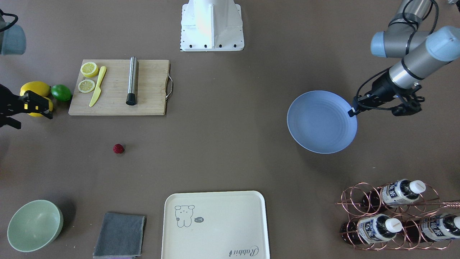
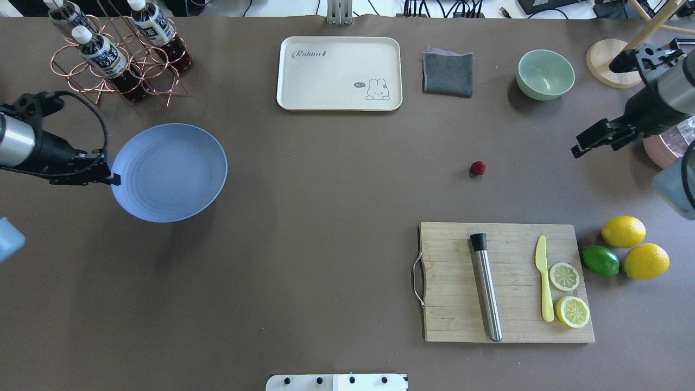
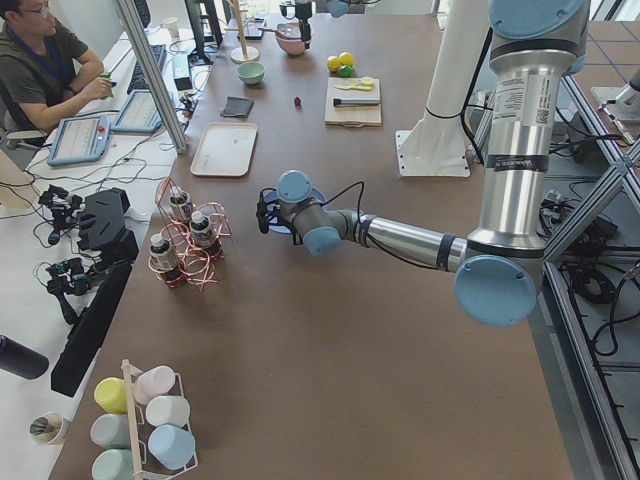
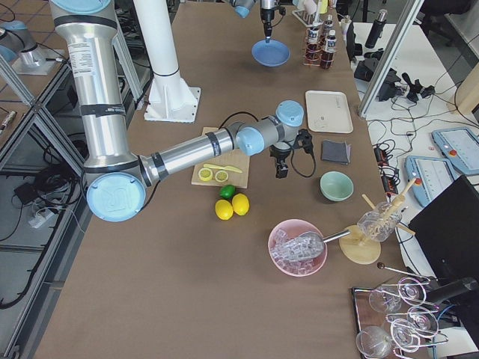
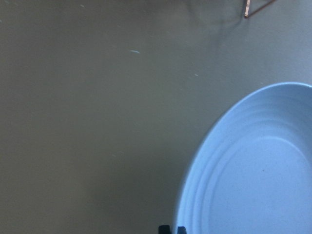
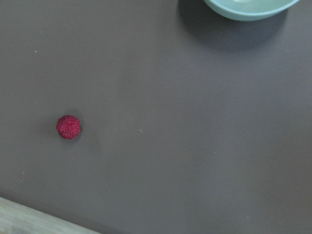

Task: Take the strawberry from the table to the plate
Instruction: 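Push the blue plate inward with the left gripper while the right approaches the strawberry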

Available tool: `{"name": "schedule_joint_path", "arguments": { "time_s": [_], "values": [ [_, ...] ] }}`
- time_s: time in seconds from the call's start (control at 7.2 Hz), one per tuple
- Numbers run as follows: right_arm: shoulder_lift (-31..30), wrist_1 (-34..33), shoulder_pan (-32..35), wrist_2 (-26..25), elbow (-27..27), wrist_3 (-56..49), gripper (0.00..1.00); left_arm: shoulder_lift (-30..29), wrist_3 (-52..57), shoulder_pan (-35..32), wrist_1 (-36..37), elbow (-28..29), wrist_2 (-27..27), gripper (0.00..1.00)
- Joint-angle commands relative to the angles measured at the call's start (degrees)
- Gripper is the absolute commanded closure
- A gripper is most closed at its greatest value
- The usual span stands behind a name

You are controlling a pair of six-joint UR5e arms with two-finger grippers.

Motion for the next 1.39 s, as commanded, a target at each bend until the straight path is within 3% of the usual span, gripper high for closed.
{"name": "schedule_joint_path", "arguments": {
  "time_s": [0.0, 0.28, 0.69, 1.11, 1.25],
  "values": [
    [5.64, 1.09, -6.6, -4.5, -3.54, 7.59, 0.0, -7.5, -13.76, 10.67, 0.55, -0.58, 8.96, 1.0],
    [9.26, 3.53, -9.17, -6.54, -8.62, 9.64, 0.01, -16.37, -19.93, 17.62, 9.12, -0.84, 16.34, 1.0],
    [13.22, 8.21, -11.89, -8.2, -15.92, 12.98, 0.01, -18.08, -24.43, 27.99, 9.61, -2.25, 26.19, 1.0],
    [15.06, 8.92, -13.91, -8.74, -18.22, 12.98, 0.02, -18.26, -25.66, 30.05, 9.78, -2.43, 28.77, 1.0],
    [15.24, 9.0, -14.53, -9.0, -18.31, 12.98, 0.07, -18.26, -25.67, 30.05, 9.78, -2.43, 28.77, 1.0]
  ]
}}
